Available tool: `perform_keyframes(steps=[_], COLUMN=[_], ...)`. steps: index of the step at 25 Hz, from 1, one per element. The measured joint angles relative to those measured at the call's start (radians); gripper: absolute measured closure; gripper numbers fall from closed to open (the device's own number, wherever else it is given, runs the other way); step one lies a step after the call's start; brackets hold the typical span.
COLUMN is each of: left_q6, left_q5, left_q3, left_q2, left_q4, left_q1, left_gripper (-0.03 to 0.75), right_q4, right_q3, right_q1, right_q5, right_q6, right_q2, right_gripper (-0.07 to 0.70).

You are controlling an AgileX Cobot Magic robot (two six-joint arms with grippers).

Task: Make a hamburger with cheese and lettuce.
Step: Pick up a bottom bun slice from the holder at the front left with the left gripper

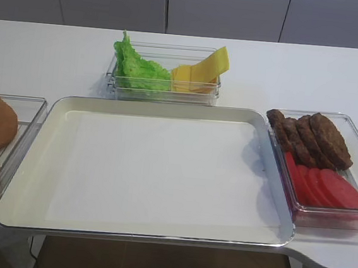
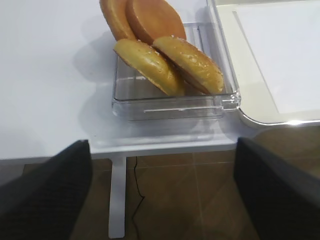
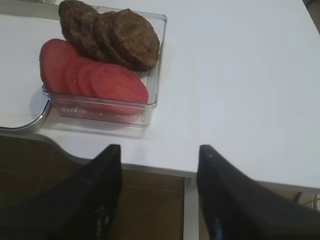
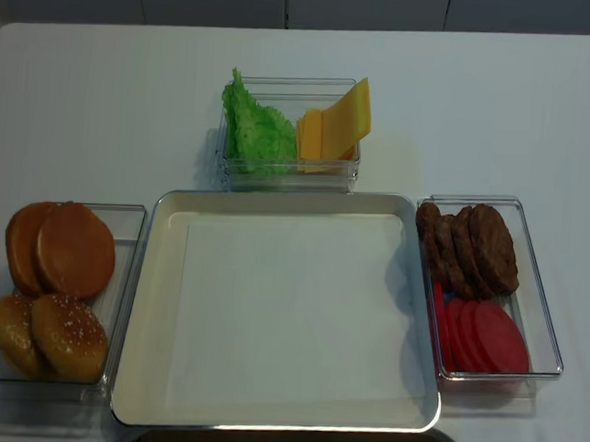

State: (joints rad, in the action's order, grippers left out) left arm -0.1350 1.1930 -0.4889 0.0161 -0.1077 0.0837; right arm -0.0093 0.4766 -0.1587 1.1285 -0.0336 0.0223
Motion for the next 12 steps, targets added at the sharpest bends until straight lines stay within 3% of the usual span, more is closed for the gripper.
perform_keyframes(steps=[12], left_q6=[0.0], left_q5=[0.0], left_q3=[0.0], left_q2=[0.0], left_q4=[0.0], left_q1=[0.0], left_gripper=[0.037], right_q4=[0.0], right_q3=[0.0], right_q1=[0.0], right_q5=[0.0], right_q6=[0.0], right_q2=[0.0], right_gripper=[0.24])
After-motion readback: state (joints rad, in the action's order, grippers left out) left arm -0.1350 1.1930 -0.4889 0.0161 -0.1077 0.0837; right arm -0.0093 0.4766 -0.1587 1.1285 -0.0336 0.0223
